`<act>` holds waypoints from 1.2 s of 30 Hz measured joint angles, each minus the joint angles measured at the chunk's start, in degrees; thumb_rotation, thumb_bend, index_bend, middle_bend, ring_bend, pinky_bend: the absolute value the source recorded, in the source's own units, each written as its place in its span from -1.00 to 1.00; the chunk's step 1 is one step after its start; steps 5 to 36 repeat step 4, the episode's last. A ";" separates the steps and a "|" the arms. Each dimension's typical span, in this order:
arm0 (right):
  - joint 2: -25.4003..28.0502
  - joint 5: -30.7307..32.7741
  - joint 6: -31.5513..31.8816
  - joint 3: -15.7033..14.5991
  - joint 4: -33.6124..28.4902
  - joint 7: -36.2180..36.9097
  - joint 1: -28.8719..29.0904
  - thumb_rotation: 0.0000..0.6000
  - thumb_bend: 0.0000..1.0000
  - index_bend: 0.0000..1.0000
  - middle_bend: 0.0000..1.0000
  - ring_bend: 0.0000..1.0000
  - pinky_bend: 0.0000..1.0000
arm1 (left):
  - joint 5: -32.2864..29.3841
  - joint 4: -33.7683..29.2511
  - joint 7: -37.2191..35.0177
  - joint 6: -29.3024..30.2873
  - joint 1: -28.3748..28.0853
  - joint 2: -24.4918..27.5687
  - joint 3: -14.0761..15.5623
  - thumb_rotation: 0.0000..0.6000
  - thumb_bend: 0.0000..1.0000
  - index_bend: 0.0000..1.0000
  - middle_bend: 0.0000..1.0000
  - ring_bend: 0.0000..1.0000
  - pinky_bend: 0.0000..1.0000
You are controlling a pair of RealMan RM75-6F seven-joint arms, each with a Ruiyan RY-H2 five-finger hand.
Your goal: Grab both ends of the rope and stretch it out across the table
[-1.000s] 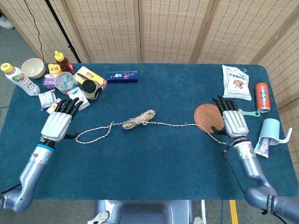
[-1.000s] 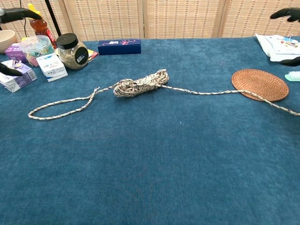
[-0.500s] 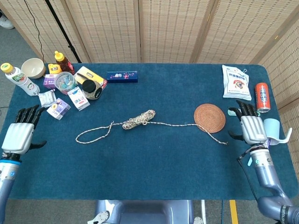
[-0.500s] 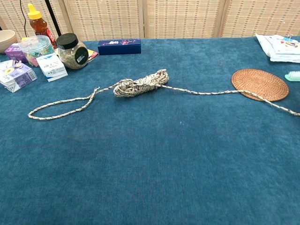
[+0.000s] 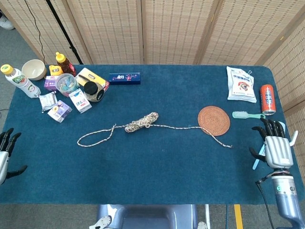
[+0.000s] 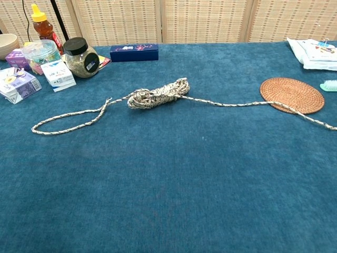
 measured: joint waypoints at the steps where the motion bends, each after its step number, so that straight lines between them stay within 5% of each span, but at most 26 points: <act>1: 0.08 -0.24 0.81 -0.22 -0.46 -0.29 -0.58 1.00 -0.45 -0.42 -0.78 -1.00 -0.95 | 0.11 0.14 -0.13 0.69 0.56 -0.12 0.06 1.00 -0.77 -0.77 -1.00 -1.00 -1.00; 36: 0.43 -0.82 3.17 -0.89 -2.13 -1.17 -2.57 1.00 -0.45 -0.42 -0.78 -1.00 -0.95 | 0.34 0.42 -0.58 2.71 2.34 -0.39 0.21 1.00 -0.77 -0.76 -1.00 -1.00 -1.00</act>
